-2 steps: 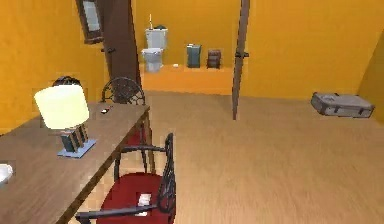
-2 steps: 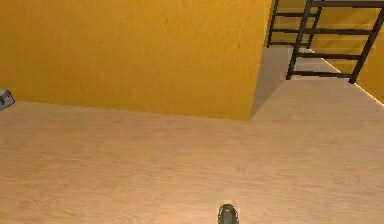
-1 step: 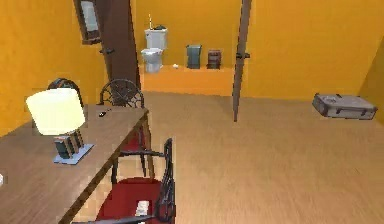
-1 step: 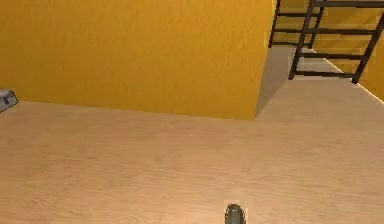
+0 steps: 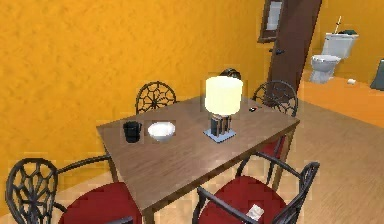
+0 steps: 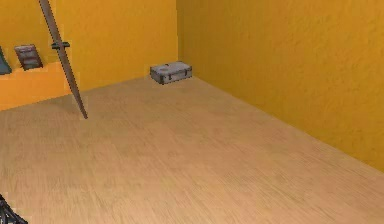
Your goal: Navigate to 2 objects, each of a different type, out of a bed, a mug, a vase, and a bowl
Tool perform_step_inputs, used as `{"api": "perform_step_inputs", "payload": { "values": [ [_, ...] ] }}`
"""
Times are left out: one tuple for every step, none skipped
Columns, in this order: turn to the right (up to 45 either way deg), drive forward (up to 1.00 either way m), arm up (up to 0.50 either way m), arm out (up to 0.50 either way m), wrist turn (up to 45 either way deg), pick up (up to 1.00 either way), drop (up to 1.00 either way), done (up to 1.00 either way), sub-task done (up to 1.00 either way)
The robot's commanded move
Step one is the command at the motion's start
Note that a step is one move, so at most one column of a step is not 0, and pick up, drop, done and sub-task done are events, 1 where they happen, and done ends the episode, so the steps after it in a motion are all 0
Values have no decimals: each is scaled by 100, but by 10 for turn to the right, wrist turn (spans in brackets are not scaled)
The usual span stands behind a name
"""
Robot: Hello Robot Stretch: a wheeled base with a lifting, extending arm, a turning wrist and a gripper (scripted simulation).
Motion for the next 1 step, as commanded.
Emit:
{"api": "perform_step_inputs", "payload": {
  "values": [
    [0,0,0,0,0,0,0,100,0]
  ]
}}
